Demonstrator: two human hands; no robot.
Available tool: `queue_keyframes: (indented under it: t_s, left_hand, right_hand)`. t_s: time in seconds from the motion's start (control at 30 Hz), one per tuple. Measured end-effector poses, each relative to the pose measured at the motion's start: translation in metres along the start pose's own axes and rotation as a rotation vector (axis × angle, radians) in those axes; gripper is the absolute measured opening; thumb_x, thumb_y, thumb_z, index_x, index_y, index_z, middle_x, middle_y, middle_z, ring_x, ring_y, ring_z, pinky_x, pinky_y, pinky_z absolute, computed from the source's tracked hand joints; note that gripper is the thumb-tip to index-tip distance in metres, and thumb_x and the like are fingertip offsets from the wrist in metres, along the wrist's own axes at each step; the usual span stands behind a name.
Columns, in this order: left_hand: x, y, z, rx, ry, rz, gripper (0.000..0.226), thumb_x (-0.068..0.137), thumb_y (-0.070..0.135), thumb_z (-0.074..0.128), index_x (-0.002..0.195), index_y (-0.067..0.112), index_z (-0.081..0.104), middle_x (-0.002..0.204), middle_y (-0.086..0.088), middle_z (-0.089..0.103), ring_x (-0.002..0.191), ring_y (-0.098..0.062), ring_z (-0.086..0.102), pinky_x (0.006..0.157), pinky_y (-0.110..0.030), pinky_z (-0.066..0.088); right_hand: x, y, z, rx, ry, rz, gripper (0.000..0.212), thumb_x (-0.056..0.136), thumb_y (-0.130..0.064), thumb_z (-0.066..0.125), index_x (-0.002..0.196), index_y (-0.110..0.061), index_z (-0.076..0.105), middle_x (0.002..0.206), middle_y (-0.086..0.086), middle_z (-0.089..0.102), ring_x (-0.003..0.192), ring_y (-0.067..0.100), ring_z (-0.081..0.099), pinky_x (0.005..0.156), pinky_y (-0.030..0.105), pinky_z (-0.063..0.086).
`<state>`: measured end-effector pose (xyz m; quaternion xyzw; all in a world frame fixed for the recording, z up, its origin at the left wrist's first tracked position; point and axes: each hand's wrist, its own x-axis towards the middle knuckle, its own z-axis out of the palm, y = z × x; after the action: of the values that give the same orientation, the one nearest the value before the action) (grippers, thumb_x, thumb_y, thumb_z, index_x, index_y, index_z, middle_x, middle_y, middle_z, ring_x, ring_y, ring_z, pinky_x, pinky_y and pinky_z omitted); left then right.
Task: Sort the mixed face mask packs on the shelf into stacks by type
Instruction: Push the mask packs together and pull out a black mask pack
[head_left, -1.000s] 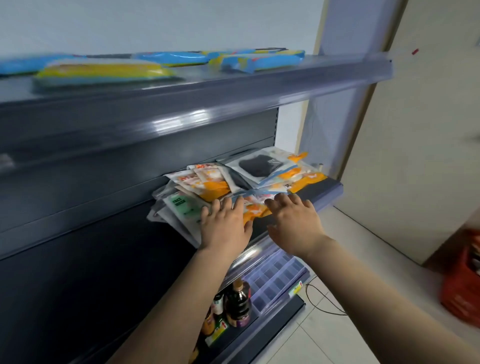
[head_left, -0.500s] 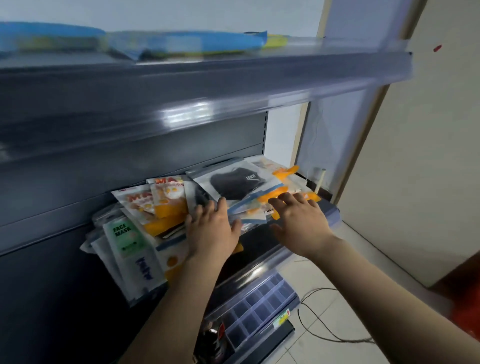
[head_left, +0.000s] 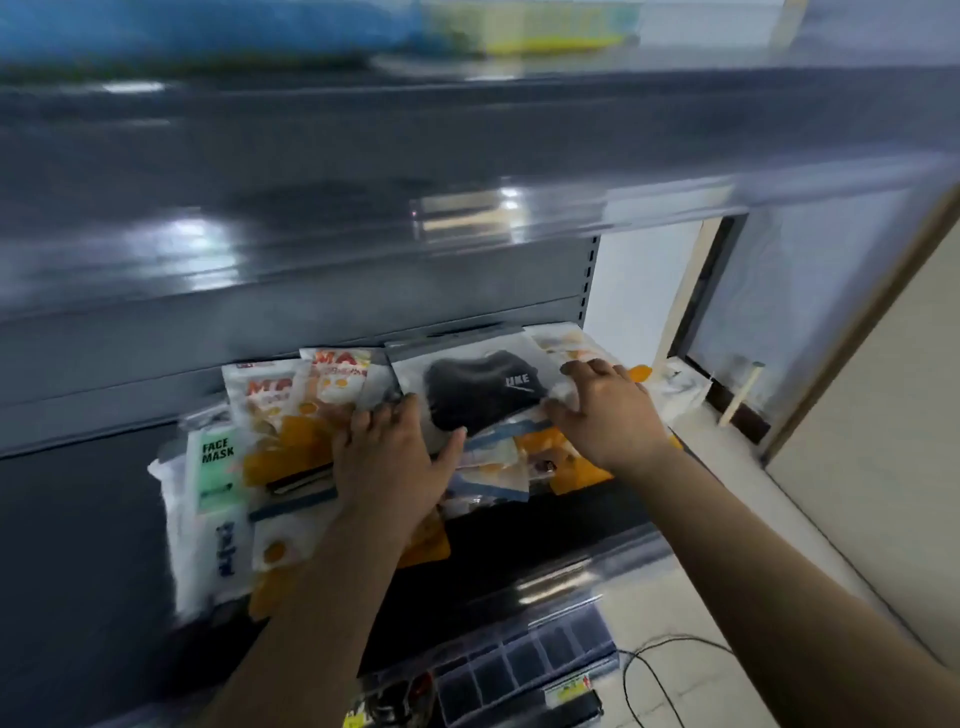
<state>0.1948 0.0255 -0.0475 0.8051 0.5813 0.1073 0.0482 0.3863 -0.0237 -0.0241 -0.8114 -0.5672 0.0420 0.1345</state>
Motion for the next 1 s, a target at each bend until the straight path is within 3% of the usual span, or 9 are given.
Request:
queue_keyframes:
  t_s: [0.13, 0.3, 0.43, 0.57, 0.63, 0.7, 0.77, 0.83, 1.0]
  left_hand:
    - [0.002, 0.012, 0.009, -0.005, -0.016, -0.107, 0.064, 0.090, 0.061, 0.035, 0.140, 0.021, 0.030, 0.147, -0.003, 0.037, 0.136, -0.027, 0.030, 0.108, -0.042, 0.027]
    - [0.000, 0.027, 0.013, -0.111, -0.020, -0.267, 0.063, 0.090, 0.053, 0.044, 0.142, 0.020, 0.030, 0.148, -0.005, 0.035, 0.136, -0.031, 0.026, 0.109, -0.047, 0.025]
    - [-0.009, 0.035, 0.013, -0.376, 0.151, -0.339, 0.055, 0.083, 0.035, 0.064, 0.132, 0.019, 0.045, 0.131, -0.009, 0.053, 0.123, -0.033, 0.043, 0.101, -0.042, 0.036]
    - [-0.026, 0.039, 0.016, -0.573, 0.373, -0.304, 0.055, 0.075, 0.016, 0.074, 0.124, 0.018, 0.050, 0.121, -0.004, 0.056, 0.114, -0.026, 0.051, 0.092, -0.044, 0.045]
    - [-0.036, 0.041, 0.013, -0.694, 0.446, -0.299, 0.054, 0.076, 0.009, 0.072, 0.121, 0.025, 0.047, 0.117, 0.003, 0.052, 0.109, -0.014, 0.054, 0.088, -0.034, 0.049]
    - [-0.047, 0.042, 0.008, -0.817, 0.511, -0.296, 0.056, 0.078, 0.001, 0.069, 0.118, 0.030, 0.043, 0.112, 0.010, 0.052, 0.097, 0.007, 0.055, 0.076, -0.013, 0.049]
    - [-0.057, 0.038, 0.004, -0.882, 0.578, -0.311, 0.059, 0.078, -0.004, 0.068, 0.116, 0.034, 0.042, 0.111, 0.017, 0.052, 0.093, 0.008, 0.056, 0.069, -0.007, 0.047]
    - [-0.069, 0.031, -0.001, -0.885, 0.642, -0.331, 0.063, 0.077, -0.006, 0.067, 0.111, 0.041, 0.043, 0.113, 0.020, 0.051, 0.097, -0.003, 0.058, 0.069, -0.008, 0.048]
    - [-0.103, -0.006, -0.015, -0.891, 0.734, -0.412, 0.057, 0.077, -0.004, 0.068, 0.112, 0.037, 0.049, 0.116, 0.017, 0.057, 0.097, -0.014, 0.062, 0.073, -0.027, 0.057]
  right_hand:
    - [0.017, 0.012, 0.006, -0.031, -0.123, -0.023, 0.051, 0.091, -0.048, 0.040, 0.130, -0.014, 0.042, 0.137, 0.012, 0.048, 0.130, 0.034, 0.034, 0.103, 0.047, 0.030]
    - [0.022, 0.026, 0.018, 0.160, -0.078, -0.092, 0.062, 0.086, -0.049, 0.052, 0.138, -0.018, 0.035, 0.141, 0.006, 0.043, 0.133, 0.030, 0.030, 0.107, 0.045, 0.025]
    - [0.021, 0.029, 0.025, 0.411, 0.008, -0.142, 0.065, 0.081, -0.037, 0.065, 0.136, -0.013, 0.040, 0.135, 0.009, 0.047, 0.126, 0.030, 0.037, 0.104, 0.039, 0.030]
    - [0.018, 0.030, 0.028, 0.631, 0.033, -0.198, 0.069, 0.077, -0.021, 0.071, 0.138, -0.016, 0.038, 0.134, 0.007, 0.045, 0.123, 0.024, 0.038, 0.099, 0.032, 0.032]
    - [0.015, 0.029, 0.028, 0.723, 0.020, -0.225, 0.071, 0.077, -0.016, 0.070, 0.140, -0.020, 0.037, 0.134, 0.004, 0.044, 0.121, 0.020, 0.040, 0.090, 0.021, 0.029]
    - [0.012, 0.025, 0.028, 0.787, 0.015, -0.251, 0.071, 0.077, -0.014, 0.071, 0.140, -0.020, 0.038, 0.134, 0.004, 0.045, 0.119, 0.019, 0.042, 0.090, 0.018, 0.029]
    - [0.009, 0.017, 0.032, 0.851, -0.004, -0.269, 0.072, 0.074, -0.016, 0.072, 0.138, -0.020, 0.040, 0.133, 0.007, 0.048, 0.118, 0.021, 0.048, 0.099, 0.031, 0.040]
    - [0.003, 0.004, 0.035, 0.897, -0.033, -0.290, 0.071, 0.071, -0.019, 0.073, 0.135, -0.023, 0.043, 0.129, 0.007, 0.052, 0.114, 0.023, 0.054, 0.097, 0.045, 0.047]
    - [-0.019, -0.042, 0.044, 0.970, -0.084, -0.349, 0.076, 0.070, -0.012, 0.077, 0.137, -0.022, 0.042, 0.126, 0.005, 0.052, 0.110, 0.020, 0.058, 0.096, 0.042, 0.050]
